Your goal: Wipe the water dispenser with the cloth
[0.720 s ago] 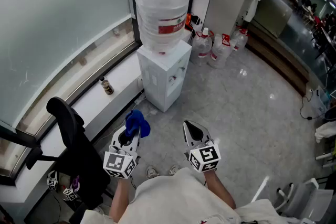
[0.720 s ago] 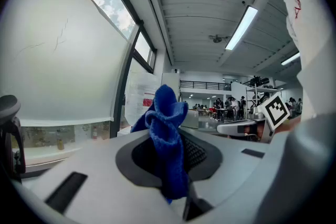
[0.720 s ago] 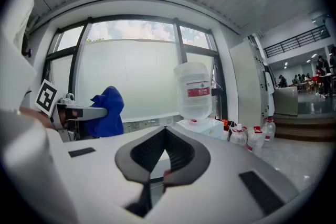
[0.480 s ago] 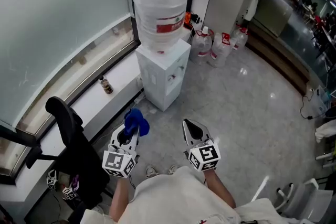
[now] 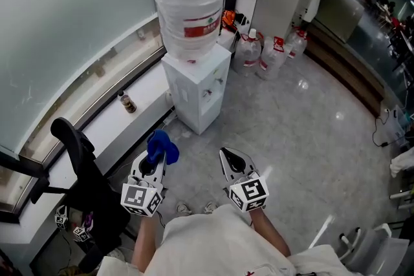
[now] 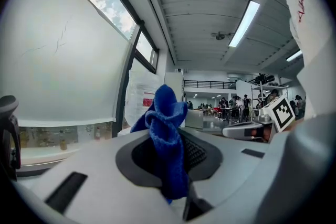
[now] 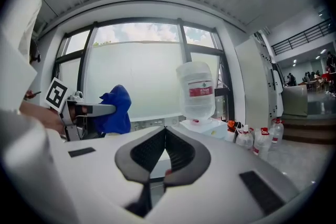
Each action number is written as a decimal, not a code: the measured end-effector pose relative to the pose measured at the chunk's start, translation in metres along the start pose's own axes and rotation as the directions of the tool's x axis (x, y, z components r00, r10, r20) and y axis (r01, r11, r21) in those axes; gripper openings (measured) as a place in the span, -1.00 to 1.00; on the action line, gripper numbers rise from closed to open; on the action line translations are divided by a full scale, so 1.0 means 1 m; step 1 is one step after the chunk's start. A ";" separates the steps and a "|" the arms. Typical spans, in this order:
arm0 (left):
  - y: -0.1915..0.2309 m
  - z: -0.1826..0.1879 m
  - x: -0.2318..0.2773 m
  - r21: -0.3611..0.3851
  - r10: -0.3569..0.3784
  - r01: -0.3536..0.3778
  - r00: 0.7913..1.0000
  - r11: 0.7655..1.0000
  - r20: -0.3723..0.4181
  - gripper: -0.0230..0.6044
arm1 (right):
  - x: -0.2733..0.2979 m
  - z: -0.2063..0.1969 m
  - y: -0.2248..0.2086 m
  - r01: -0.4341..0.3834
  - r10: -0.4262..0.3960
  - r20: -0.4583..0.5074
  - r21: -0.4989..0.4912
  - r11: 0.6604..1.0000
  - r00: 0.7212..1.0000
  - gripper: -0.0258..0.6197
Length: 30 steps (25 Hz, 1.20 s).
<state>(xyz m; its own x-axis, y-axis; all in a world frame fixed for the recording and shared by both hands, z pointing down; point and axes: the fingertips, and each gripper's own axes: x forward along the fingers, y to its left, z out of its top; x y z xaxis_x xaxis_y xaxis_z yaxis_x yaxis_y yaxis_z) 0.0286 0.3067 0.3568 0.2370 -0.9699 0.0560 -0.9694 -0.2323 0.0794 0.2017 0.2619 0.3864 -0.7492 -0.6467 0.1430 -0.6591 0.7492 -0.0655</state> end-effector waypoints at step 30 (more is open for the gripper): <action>0.147 -0.010 0.169 -0.031 -0.036 0.037 0.999 0.999 0.008 -0.68 | 0.179 0.000 -0.067 0.027 -0.027 -0.070 0.001 1.000 0.997 -0.87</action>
<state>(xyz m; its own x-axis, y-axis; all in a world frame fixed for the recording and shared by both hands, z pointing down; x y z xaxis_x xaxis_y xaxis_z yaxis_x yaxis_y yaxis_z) -0.0733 0.1097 0.3880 0.2716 -0.9613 0.0456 -0.9576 -0.2653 0.1124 0.1115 0.0956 0.4168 -0.7251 -0.6548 0.2131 -0.6790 0.7315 -0.0627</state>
